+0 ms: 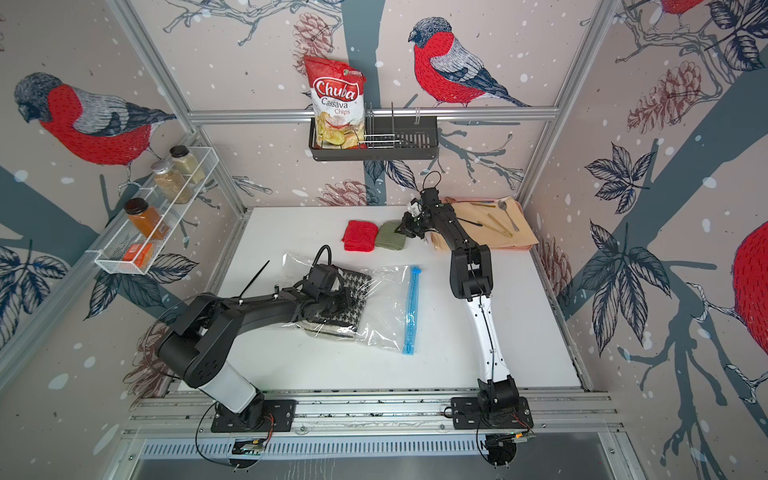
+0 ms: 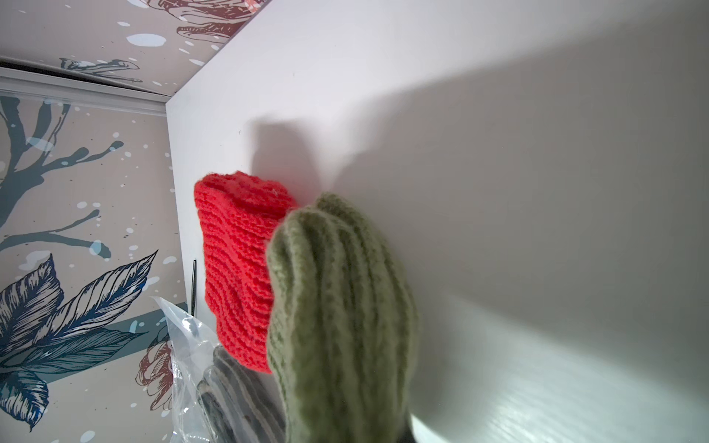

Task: Take the scarf out of the vacuum bag
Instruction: Place the scarf at the center of the board.

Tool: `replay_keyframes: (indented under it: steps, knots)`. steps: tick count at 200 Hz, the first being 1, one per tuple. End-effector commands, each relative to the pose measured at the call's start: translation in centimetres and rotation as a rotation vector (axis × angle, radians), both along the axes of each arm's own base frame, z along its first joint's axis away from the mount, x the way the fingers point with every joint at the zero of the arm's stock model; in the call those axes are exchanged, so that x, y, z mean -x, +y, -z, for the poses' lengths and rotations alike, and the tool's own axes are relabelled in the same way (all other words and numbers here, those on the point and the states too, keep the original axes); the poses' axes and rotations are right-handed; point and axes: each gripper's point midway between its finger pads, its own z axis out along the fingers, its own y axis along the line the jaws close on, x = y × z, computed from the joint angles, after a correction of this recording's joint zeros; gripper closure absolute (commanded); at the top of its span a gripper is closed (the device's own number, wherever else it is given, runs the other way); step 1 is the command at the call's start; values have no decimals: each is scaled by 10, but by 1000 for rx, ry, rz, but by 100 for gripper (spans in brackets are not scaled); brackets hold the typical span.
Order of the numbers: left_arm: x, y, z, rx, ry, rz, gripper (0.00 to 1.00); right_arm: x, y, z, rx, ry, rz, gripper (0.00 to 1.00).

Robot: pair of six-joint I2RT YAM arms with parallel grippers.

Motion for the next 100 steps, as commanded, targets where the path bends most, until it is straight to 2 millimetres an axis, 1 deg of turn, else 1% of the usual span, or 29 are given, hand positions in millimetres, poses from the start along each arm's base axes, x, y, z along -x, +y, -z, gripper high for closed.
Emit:
replay_keyframes:
  steps: [1,12,17,25,30,32,35,45,53,69,82,100]
  knots:
    - [16,12,14,-67,86,-14,96,3,7,-1,-28,4,-21,93]
    - [15,12,14,-70,84,-13,96,2,6,-4,-34,-1,-23,82]
    - [15,12,13,-70,83,-11,96,2,5,-6,-35,-5,-24,75]
    - [15,12,13,-71,82,-10,96,2,4,-10,-38,-13,-21,58]
    - [15,11,12,-70,80,-8,96,1,2,-12,-35,-19,-16,34]
    - [15,11,12,-71,80,-8,96,1,1,-12,-32,-21,-13,28]
    - [15,11,12,-70,80,-8,96,0,-1,-14,-27,-27,-8,20]
    - [15,11,12,-71,80,-9,96,-2,-7,-19,-3,-46,13,0]
    - [15,12,13,-72,80,-11,96,-4,-15,-23,32,-63,40,1]
    - [14,12,12,-69,76,-15,97,-8,-37,-31,129,-97,112,1]
    - [14,11,12,-64,75,-15,97,-10,-57,-44,225,-135,180,1]
    - [13,10,11,-63,74,-14,97,-6,-81,-66,342,-178,247,1]
